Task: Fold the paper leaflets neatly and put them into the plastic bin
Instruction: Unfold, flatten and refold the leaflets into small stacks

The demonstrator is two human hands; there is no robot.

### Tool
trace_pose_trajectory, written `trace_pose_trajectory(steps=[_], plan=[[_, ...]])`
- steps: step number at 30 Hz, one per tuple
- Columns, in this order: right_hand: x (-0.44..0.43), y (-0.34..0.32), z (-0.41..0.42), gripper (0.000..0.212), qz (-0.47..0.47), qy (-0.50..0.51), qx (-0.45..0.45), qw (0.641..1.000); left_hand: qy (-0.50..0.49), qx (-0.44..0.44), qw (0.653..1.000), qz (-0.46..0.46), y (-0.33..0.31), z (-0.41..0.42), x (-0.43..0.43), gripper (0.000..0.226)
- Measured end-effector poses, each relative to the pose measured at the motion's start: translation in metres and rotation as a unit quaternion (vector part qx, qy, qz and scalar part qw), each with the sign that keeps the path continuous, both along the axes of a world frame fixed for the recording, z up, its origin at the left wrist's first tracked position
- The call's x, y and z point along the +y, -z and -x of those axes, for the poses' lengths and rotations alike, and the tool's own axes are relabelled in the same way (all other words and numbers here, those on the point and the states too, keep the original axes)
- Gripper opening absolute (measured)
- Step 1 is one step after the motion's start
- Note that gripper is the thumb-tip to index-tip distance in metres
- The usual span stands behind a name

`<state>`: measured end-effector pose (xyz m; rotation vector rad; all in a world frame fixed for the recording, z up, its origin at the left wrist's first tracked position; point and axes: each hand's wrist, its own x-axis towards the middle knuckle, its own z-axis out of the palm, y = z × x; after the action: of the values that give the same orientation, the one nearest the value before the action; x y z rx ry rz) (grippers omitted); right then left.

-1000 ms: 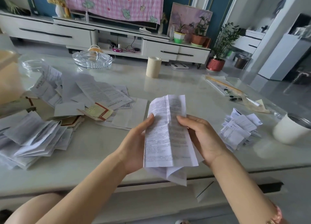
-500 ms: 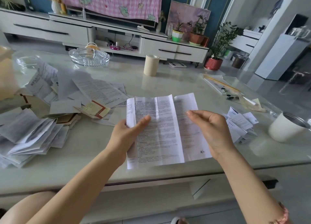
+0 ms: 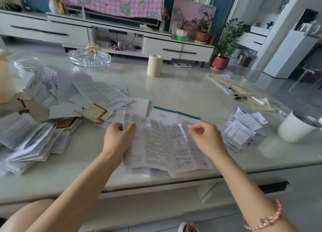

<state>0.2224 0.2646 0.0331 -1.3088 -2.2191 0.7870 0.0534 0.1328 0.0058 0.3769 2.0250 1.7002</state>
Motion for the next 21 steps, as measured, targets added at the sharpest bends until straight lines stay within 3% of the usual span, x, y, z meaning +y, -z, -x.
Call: trace_pose_trajectory(steps=[2, 4, 8, 16, 19, 21], plan=[[-0.011, 0.002, 0.009, 0.023, 0.150, -0.055, -0.008, 0.987, -0.001, 0.000, 1.000, 0.009, -0.001, -0.001, 0.000, 0.026], [-0.021, 0.003, 0.014, 0.034, 0.221, -0.088, -0.035, 0.971, -0.004, -0.006, 1.000, 0.014, -0.001, -0.002, 0.001, 0.026], [-0.028, -0.001, 0.020, 0.025, 0.261, -0.112, -0.010, 0.959, 0.013, -0.035, 0.999, 0.007, -0.005, -0.007, 0.001, 0.024], [-0.025, 0.007, 0.027, 0.036, 0.341, -0.094, 0.059, 0.934, 0.028, -0.139, 0.990, -0.023, -0.010, -0.005, -0.001, 0.018], [-0.024, 0.012, 0.028, 0.044, 0.336, -0.069, 0.095, 0.935, 0.037, -0.131, 0.990, -0.033, -0.011, -0.002, -0.001, 0.013], [-0.023, 0.012, 0.027, 0.038, 0.345, -0.049, 0.122, 0.929, 0.042, -0.115, 0.992, -0.035, -0.011, 0.001, -0.001, 0.011]])
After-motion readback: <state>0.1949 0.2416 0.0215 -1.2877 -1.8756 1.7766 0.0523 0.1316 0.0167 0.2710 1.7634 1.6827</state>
